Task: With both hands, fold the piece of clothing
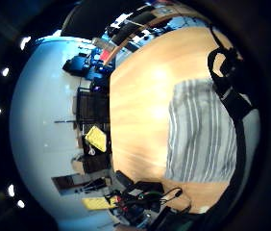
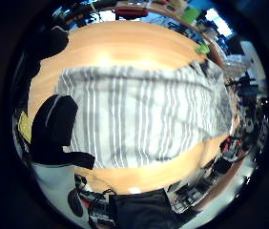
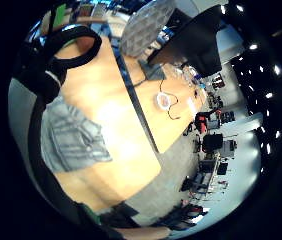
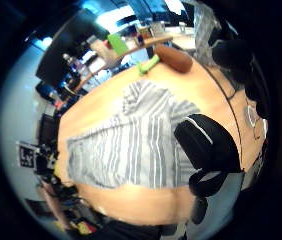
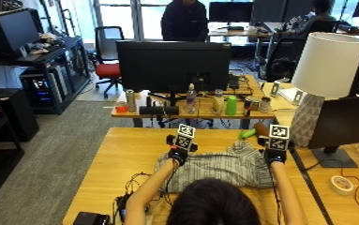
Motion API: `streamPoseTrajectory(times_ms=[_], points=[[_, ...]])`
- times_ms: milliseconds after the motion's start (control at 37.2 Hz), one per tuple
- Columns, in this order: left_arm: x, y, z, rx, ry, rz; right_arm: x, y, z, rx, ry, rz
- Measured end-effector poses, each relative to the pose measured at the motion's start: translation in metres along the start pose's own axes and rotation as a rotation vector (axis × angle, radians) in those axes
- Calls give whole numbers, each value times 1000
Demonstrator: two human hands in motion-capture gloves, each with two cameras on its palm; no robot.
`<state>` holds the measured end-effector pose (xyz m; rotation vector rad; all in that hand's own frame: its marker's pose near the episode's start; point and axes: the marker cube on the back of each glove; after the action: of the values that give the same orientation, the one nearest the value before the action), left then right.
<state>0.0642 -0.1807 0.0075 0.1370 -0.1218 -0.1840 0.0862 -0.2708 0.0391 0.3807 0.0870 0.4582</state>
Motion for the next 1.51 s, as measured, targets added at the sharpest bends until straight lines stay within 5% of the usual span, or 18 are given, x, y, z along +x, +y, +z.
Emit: streamPoseTrajectory(times_ms=[161, 323, 538, 618, 780, 1156, 1345, 1506], points=[[12, 43, 29, -227, 40, 30, 13, 37, 37, -300, -85, 35], [16, 53, 69, -417, 73, 25, 31, 58, 87, -515, -145, 152], [6, 53, 107, -498, 7, -34, 31, 140, 52, -711, -257, 189], [5, 47, 119, -498, 77, -32, 34, 138, 69, -684, -234, 234], [5, 43, 125, -499, 134, -26, 52, 113, 90, -424, -92, 426], [7, 48, 126, -538, 138, -12, 24, 135, 82, -592, -255, 294], [6, 48, 125, -538, 125, -19, 23, 128, 85, -512, -327, 269], [8, 51, 124, -540, 130, -4, 21, 139, 74, -672, -345, 209]])
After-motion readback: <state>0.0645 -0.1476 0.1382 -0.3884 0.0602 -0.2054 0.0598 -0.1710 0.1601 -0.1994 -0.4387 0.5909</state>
